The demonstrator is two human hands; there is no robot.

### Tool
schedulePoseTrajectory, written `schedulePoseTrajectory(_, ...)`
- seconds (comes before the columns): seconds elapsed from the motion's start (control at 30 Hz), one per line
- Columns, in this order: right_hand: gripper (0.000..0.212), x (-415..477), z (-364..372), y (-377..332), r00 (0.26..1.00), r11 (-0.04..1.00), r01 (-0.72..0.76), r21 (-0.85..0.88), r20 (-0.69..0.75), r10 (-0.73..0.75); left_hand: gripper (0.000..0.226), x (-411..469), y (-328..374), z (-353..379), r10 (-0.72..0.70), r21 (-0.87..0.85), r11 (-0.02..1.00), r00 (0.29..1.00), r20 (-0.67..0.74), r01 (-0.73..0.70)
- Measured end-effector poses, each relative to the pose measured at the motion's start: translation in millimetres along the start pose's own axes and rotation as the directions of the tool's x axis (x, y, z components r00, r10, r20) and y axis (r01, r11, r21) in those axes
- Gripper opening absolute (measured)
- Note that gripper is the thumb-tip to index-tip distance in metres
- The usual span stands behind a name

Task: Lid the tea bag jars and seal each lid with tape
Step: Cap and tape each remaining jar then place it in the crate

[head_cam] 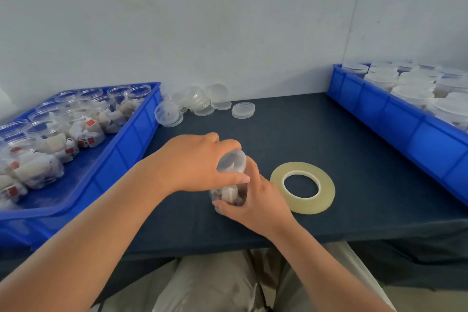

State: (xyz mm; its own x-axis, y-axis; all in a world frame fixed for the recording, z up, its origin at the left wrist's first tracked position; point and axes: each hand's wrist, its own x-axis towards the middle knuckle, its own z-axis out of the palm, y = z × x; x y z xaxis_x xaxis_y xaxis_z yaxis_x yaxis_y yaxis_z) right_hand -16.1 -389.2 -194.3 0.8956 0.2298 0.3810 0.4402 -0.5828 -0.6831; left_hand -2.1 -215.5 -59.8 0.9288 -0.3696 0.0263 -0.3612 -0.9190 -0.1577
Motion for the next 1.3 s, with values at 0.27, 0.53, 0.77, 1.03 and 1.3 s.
schedulePoseTrajectory(0.27,0.091,1.3,2.6,0.5,0.999,1.0,0.028,-0.014,-0.023,-0.029,0.085,-7.4,16.0,14.8,-0.056,0.119,0.991,0.997,-0.046,0.061)
schedulePoseTrajectory(0.53,0.095,2.1,2.5,-1.0,0.998,0.998,0.05,-0.028,-0.044,-0.051,0.092,-0.2,11.1,21.2,-0.024,0.062,0.998,0.999,-0.02,0.025)
schedulePoseTrajectory(0.77,0.097,3.7,1.9,1.7,1.0,1.0,-0.007,0.015,-0.004,0.007,0.078,9.5,-14.9,9.4,0.194,-0.065,0.98,0.973,0.126,-0.187)
schedulePoseTrajectory(1.03,0.09,4.4,4.7,3.6,0.999,0.999,-0.034,-0.027,-0.01,0.033,0.09,7.1,-15.7,-20.9,0.218,-0.038,0.976,0.968,0.123,-0.215)
schedulePoseTrajectory(1.3,0.092,3.7,6.0,3.0,1.0,0.998,-0.011,-0.055,-0.014,0.01,0.074,5.8,27.5,1.1,-0.055,0.193,0.979,0.998,-0.028,0.06)
